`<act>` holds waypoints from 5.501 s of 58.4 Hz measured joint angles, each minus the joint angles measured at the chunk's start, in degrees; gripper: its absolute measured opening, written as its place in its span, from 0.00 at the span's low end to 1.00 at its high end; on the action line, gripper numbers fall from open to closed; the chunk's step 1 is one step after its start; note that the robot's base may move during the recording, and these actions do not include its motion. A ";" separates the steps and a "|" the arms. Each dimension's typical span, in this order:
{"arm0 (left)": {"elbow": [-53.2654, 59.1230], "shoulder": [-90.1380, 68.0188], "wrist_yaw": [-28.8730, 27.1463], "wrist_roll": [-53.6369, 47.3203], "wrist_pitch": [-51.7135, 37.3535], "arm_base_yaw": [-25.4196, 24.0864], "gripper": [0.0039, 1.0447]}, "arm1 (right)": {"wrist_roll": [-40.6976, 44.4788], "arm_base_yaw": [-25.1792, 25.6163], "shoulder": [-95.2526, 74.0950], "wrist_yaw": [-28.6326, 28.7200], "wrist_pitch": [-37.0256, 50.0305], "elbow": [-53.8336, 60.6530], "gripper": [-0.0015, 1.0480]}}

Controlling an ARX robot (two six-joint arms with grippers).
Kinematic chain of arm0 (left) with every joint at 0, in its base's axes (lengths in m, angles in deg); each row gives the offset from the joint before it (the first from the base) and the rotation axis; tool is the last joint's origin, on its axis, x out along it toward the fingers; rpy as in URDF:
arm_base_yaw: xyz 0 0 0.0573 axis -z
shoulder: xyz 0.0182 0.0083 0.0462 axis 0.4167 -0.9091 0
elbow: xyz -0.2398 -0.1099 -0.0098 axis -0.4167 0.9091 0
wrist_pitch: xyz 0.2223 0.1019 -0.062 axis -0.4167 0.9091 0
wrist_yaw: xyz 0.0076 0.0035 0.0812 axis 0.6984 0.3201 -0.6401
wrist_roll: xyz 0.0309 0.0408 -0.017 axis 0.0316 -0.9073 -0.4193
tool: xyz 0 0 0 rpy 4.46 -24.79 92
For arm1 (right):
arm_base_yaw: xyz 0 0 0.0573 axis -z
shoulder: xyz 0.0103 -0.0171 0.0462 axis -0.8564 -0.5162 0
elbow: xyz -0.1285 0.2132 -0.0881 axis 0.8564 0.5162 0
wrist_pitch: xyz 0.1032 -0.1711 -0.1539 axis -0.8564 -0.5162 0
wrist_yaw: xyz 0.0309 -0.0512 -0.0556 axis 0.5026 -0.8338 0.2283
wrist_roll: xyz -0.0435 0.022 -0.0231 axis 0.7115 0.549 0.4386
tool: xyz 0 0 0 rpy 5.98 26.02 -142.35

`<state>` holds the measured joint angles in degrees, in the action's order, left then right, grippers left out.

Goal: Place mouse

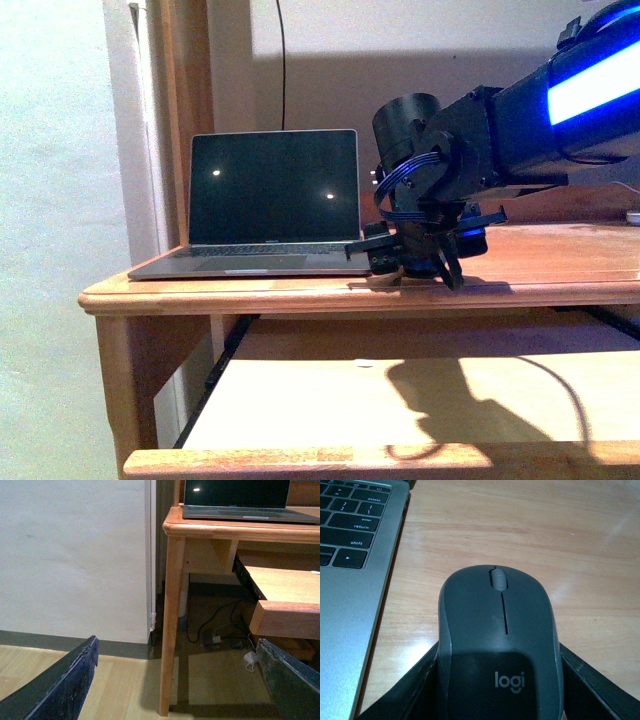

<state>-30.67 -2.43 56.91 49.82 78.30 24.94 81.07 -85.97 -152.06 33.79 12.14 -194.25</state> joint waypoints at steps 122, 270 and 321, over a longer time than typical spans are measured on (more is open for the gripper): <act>0.00 0.00 -0.02 0.00 0.00 -0.02 0.93 | 0.48 17.33 40.48 43.23 57.09 91.97 0.93; 0.00 0.00 0.00 0.00 0.00 -0.02 0.93 | -18.12 16.52 126.20 49.62 11.13 122.55 0.93; 0.00 0.04 0.00 0.00 0.00 -0.02 0.93 | 0.00 26.82 132.26 29.29 13.33 122.62 0.40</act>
<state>-30.67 -2.38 56.91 49.82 78.30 24.92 81.07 -59.15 -19.80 63.08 25.47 -71.63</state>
